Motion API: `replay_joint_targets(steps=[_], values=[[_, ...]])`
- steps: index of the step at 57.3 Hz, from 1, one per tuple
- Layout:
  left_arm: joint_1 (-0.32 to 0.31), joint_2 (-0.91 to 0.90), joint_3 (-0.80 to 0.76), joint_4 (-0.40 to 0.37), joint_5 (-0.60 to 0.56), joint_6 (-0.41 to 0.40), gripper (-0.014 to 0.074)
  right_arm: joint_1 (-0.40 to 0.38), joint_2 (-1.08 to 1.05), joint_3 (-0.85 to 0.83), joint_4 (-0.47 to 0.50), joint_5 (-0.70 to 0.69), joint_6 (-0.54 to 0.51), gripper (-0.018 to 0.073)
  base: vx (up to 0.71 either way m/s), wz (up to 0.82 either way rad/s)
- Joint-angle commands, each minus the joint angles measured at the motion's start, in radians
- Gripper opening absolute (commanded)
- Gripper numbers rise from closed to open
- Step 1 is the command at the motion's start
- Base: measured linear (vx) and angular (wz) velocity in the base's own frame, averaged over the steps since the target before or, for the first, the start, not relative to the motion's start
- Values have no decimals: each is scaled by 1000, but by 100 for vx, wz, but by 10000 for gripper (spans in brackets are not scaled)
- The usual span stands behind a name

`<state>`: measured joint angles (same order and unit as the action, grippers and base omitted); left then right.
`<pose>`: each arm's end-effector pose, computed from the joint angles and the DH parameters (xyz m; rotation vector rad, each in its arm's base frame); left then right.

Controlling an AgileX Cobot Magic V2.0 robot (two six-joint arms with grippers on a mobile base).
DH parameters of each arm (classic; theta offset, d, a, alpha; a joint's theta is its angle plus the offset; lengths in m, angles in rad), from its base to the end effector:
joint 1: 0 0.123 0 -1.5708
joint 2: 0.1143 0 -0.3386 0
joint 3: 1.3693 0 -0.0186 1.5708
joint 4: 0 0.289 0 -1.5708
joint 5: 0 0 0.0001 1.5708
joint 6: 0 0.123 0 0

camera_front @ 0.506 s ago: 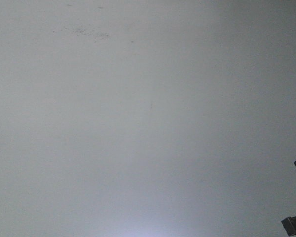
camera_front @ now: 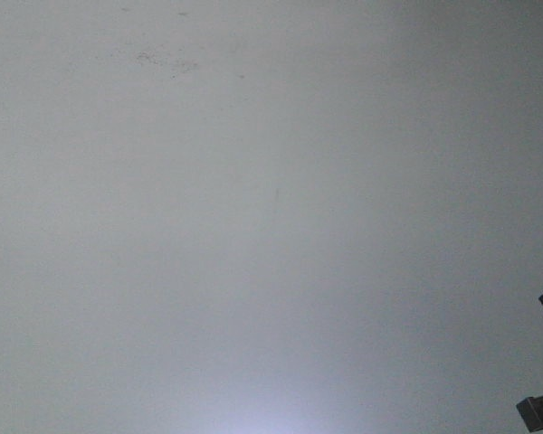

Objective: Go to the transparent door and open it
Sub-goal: 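Turn the base away from the white wall toward the glass door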

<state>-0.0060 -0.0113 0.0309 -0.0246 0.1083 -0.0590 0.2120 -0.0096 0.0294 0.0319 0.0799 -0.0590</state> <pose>0.0732 -0.0008 0.1908 -0.0604 1.6108 -0.0713 0.0716 0.0157 0.1948 -0.1911 1.5736 0.1464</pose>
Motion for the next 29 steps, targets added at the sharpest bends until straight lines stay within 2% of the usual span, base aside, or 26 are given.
replay_joint_targets(steps=[1,29], values=[[-5,-14,9,-8,-89,-9,3,-5,-16,5,1,-85,-9,-4,0,-2],[-5,-14,9,-8,-89,-9,3,-5,-16,5,1,-85,-9,-4,4,1]])
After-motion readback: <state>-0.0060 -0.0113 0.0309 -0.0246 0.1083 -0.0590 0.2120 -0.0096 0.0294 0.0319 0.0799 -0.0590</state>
